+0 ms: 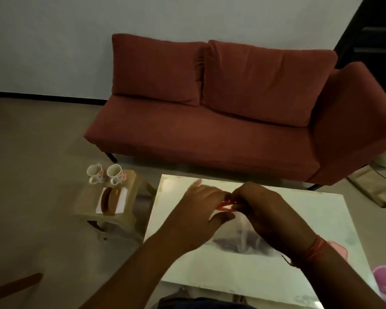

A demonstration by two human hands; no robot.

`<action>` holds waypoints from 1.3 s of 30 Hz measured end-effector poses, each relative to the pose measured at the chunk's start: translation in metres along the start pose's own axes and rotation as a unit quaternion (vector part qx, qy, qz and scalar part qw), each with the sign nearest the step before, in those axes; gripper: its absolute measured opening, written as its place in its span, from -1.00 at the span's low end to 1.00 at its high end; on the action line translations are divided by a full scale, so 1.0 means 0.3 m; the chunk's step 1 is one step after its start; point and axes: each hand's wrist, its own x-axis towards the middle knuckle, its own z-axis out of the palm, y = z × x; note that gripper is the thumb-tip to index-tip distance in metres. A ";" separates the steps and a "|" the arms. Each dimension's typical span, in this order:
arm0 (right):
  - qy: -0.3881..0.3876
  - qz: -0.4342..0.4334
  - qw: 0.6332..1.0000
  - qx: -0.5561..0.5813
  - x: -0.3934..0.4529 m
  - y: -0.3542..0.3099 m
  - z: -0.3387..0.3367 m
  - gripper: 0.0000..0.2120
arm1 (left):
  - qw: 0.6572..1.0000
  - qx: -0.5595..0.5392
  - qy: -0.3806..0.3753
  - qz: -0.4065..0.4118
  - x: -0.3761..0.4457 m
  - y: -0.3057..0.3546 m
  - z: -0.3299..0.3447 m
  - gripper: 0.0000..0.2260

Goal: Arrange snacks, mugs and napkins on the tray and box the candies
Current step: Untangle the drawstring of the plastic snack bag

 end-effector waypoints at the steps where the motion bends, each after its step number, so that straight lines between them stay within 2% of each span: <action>1: 0.009 0.010 1.000 0.011 0.002 -0.006 -0.013 -0.86 | 1.000 -0.010 -0.016 -0.021 0.013 0.006 0.004 -0.70; 4: 0.029 0.037 0.998 0.046 -0.005 0.002 -0.054 -0.83 | 0.998 -0.053 -0.019 -0.028 0.041 -0.008 0.007 -0.79; 12: 0.076 0.110 0.984 0.120 -0.061 0.081 -0.094 -0.79 | 0.996 -0.055 -0.076 0.008 0.085 -0.012 -0.030 -0.73; 15: 0.098 0.106 0.979 0.143 -0.066 0.083 -0.113 -0.75 | 0.992 -0.065 -0.105 -0.012 0.095 0.014 -0.055 -0.71; 18: 0.102 0.095 0.978 0.154 -0.063 0.092 -0.138 -0.76 | 0.991 -0.063 -0.113 -0.017 0.113 0.061 -0.081 -0.77; 21: 0.107 0.052 0.984 0.133 -0.054 0.095 -0.160 -0.81 | 0.991 -0.053 -0.121 -0.011 0.140 0.130 -0.078 -0.75; 24: 0.108 0.016 0.986 0.122 -0.049 0.102 -0.183 -0.79 | 0.995 -0.045 -0.089 0.020 0.176 0.181 -0.045 -0.75; 29: 0.126 0.002 0.981 0.150 -0.076 0.140 -0.224 -0.77 | 0.997 -0.043 -0.002 0.066 0.219 0.211 0.007 -0.88; 39: 0.169 0.015 0.977 0.131 -0.172 0.244 -0.324 -0.72 | 0.992 -0.005 0.069 0.110 0.206 0.245 0.036 -0.77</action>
